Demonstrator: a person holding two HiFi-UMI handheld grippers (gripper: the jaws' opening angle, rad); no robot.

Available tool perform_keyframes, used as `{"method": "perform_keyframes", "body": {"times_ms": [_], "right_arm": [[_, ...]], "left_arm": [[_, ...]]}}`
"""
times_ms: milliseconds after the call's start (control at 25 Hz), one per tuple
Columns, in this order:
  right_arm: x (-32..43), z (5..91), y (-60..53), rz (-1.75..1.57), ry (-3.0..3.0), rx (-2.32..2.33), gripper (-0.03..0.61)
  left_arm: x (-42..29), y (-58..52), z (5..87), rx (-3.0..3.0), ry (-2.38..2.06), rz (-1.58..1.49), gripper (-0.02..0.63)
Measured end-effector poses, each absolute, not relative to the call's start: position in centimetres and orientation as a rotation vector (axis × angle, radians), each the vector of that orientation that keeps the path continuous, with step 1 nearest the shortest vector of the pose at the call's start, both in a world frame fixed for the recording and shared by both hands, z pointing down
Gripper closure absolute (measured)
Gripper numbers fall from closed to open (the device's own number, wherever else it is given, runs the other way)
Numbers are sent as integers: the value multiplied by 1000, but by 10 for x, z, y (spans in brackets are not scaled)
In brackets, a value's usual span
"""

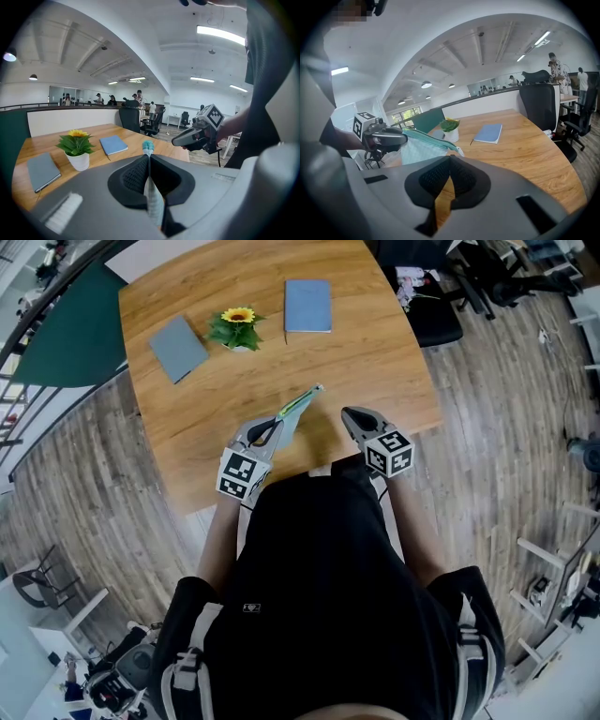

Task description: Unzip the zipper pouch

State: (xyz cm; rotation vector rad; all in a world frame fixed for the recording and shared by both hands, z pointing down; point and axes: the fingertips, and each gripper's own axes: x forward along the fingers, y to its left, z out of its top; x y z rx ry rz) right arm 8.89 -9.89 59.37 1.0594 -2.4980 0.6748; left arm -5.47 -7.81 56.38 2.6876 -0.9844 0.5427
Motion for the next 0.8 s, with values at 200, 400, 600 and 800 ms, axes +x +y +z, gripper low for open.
{"method": "perform_keyframes", "body": {"times_ms": [200, 400, 600, 800], "right_arm": [[88, 594, -97, 673, -2501, 1069, 575], [89, 593, -96, 671, -2497, 1078, 575], [92, 593, -96, 677, -2492, 1090, 575], [94, 595, -96, 684, -2484, 1096, 575]], "left_arm": [[-57, -80, 565, 2689, -986, 535, 607], [-59, -82, 566, 2682, -986, 538, 607], [-61, -85, 568, 2675, -987, 541, 607], [-61, -87, 569, 2673, -982, 548, 607]]}}
